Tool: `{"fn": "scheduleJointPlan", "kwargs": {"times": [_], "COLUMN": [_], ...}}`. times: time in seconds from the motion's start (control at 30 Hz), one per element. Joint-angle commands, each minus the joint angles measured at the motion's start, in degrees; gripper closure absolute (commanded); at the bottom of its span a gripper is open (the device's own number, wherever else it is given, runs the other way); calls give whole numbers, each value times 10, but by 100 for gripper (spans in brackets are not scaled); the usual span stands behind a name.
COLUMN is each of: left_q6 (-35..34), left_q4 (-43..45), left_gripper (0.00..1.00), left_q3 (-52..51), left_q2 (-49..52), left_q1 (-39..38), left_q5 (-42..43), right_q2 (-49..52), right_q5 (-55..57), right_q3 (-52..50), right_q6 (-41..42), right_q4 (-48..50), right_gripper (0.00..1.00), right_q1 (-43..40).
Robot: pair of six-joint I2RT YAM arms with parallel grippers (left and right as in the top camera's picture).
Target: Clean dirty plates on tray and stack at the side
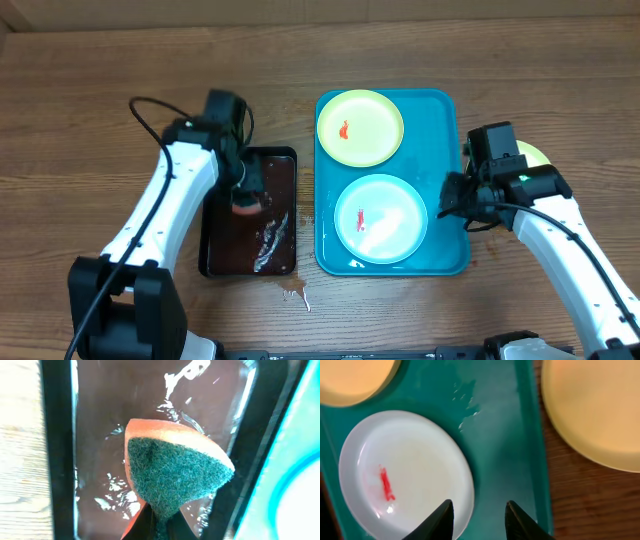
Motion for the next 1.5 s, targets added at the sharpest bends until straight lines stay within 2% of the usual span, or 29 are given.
{"fn": "scheduleJointPlan", "kwargs": {"times": [0.0, 0.23, 0.37, 0.5, 0.63, 0.73, 0.9, 1.2, 1.33, 1.47], "left_q6": [19, 21, 21, 21, 21, 22, 21, 19, -16, -18], "left_q4": [-16, -53, -60, -65, -69, -69, -69, -52, -41, -33], "left_gripper": [96, 96, 96, 96, 96, 96, 96, 96, 96, 96], "left_q3": [40, 68, 68, 68, 68, 68, 68, 68, 66, 66], "left_q2": [-15, -40, -51, -51, -51, -51, -51, -51, -50, -50], "left_q1": [0, 0, 0, -1, -2, -5, -15, -40, -71, -79], "left_q5": [2, 2, -2, -2, -2, -2, -2, -2, -89, -104], "right_q2": [22, 77, 106, 110, 110, 110, 110, 110, 110, 110], "right_q5": [-56, 7, -9, -14, -11, 10, 48, 48, 48, 48], "right_q3": [-23, -66, -76, -94, -110, -118, -131, -131, -131, -131], "right_q6": [-36, -17, -22, -23, -21, 3, 42, 44, 53, 53], "right_q4": [21, 111, 139, 165, 187, 200, 210, 210, 210, 210], "right_gripper": [64, 61, 68, 69, 75, 86, 96, 96, 96, 96], "right_q1": [4, 8, 15, 41, 59, 59, 59, 59, 59, 59]}}
